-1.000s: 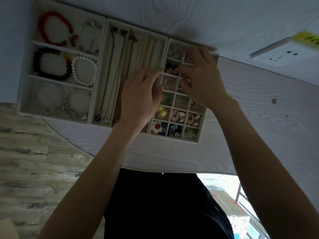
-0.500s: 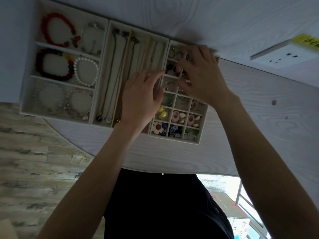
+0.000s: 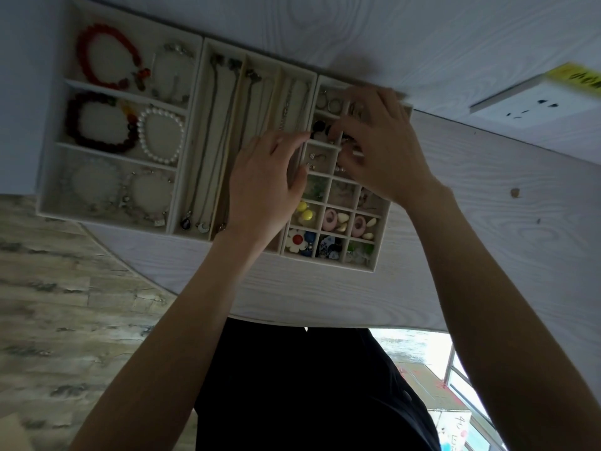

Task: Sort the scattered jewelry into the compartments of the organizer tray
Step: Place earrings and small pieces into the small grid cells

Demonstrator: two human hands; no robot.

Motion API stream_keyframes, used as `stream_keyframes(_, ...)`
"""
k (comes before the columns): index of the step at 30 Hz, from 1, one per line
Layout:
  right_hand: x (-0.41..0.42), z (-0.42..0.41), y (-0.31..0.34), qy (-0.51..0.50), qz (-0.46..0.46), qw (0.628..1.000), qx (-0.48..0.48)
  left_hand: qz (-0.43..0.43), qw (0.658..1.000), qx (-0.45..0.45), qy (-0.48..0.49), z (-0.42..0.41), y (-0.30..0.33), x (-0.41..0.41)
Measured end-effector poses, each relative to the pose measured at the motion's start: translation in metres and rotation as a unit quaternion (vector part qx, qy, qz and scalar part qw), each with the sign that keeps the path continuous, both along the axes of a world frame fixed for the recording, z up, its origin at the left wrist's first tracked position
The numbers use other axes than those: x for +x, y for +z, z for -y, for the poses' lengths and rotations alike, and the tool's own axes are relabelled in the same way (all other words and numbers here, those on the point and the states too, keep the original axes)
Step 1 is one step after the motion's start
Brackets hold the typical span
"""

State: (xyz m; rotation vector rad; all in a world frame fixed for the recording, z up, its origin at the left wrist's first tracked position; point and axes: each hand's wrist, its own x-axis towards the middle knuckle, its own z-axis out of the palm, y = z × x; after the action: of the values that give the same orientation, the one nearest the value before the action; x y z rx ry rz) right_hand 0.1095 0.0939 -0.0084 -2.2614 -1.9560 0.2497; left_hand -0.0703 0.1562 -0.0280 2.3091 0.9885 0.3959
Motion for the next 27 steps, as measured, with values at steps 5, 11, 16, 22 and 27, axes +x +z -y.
stream_keyframes(5,-0.0006,0.0000,-0.0031,-0.014,0.009,1.000,0.023,0.001,1.000,0.003,-0.002,0.0001,-0.0008,-0.0002)
stream_keyframes(11,0.0004,0.0018,0.0011,-0.009,0.004,0.998,0.055,0.009,1.000,0.002,0.000,0.0005,-0.0015,-0.0004)
stream_keyframes(16,-0.0014,-0.0032,0.0020,-0.029,0.001,0.999,0.031,0.004,1.000,0.002,0.000,0.0003,-0.0029,0.0000)
stream_keyframes(22,-0.0030,-0.0060,0.0022,-0.053,-0.053,0.997,0.017,-0.003,1.000,-0.004,0.002,0.0005,-0.0022,0.0002)
stream_keyframes(27,0.0013,-0.0022,0.0044,-0.042,-0.061,0.997,0.036,0.000,1.000,-0.003,0.002,0.0000,0.0001,0.0002)
